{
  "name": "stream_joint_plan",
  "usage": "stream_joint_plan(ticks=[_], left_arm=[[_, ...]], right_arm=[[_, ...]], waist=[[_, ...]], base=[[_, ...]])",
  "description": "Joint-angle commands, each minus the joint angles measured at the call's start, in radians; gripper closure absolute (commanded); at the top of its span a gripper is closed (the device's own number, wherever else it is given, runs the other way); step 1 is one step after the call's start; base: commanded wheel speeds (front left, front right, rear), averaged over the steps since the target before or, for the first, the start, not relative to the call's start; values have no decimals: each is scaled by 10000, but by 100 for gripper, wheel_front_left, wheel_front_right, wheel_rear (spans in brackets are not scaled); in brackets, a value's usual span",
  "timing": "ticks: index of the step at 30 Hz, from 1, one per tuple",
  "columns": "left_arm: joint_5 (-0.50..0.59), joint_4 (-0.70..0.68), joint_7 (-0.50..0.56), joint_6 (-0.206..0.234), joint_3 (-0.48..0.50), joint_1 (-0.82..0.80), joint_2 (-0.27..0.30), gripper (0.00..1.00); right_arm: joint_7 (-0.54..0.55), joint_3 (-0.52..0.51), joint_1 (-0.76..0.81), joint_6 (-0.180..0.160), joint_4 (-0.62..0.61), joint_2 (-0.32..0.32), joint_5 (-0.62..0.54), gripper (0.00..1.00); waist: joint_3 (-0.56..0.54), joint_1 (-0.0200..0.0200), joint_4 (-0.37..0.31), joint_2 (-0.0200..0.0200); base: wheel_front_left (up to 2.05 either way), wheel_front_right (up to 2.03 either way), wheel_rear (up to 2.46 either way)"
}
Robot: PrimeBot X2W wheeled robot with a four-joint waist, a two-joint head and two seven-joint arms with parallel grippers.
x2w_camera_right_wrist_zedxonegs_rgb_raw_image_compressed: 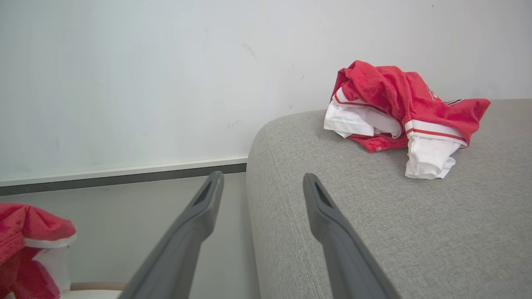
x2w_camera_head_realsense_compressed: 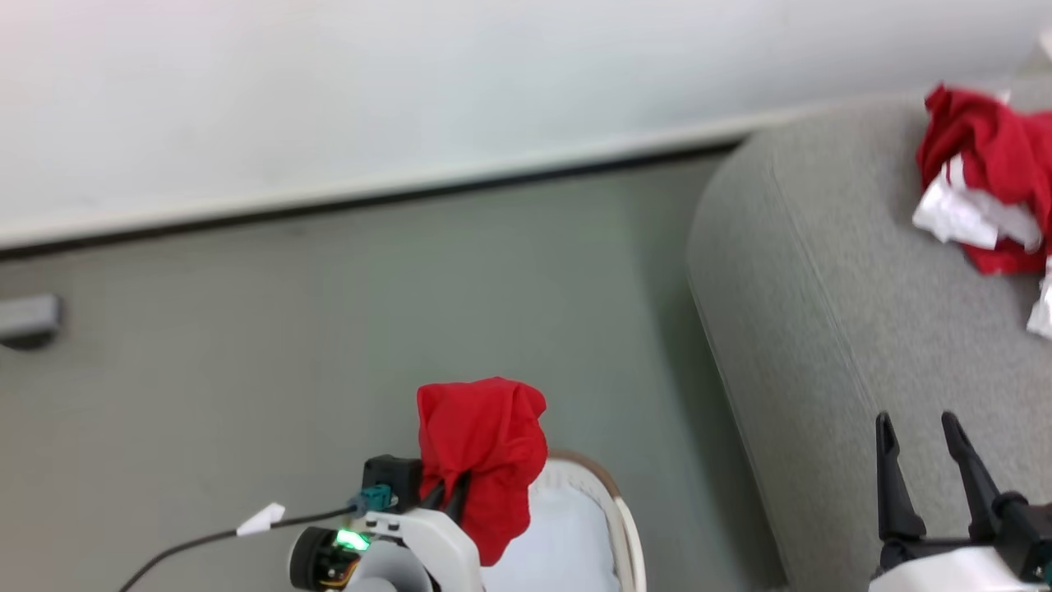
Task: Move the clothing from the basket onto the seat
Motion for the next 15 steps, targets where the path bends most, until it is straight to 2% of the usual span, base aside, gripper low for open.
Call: stream_joint_plan(ticks=[1, 7, 15], left_arm=[[-139, -337, 56, 81, 49, 275, 36, 100], [-317, -2059, 406, 461, 144, 1130, 317, 100], [-315, -4114, 760, 1018, 358, 1804, 797, 100]], right_arm=[[-28, -43, 230, -24, 59, -38, -91, 0], [-29, -138, 781, -22, 172, -38, -318, 0], [-28, -231, 1196, -24, 138, -30, -425, 0]], waist=[[-915, 2, 509, 0], [-1884, 2, 692, 0], [-2453, 2, 839, 0]], base=[[0, 0, 0], [0, 0, 0], [0, 0, 0]])
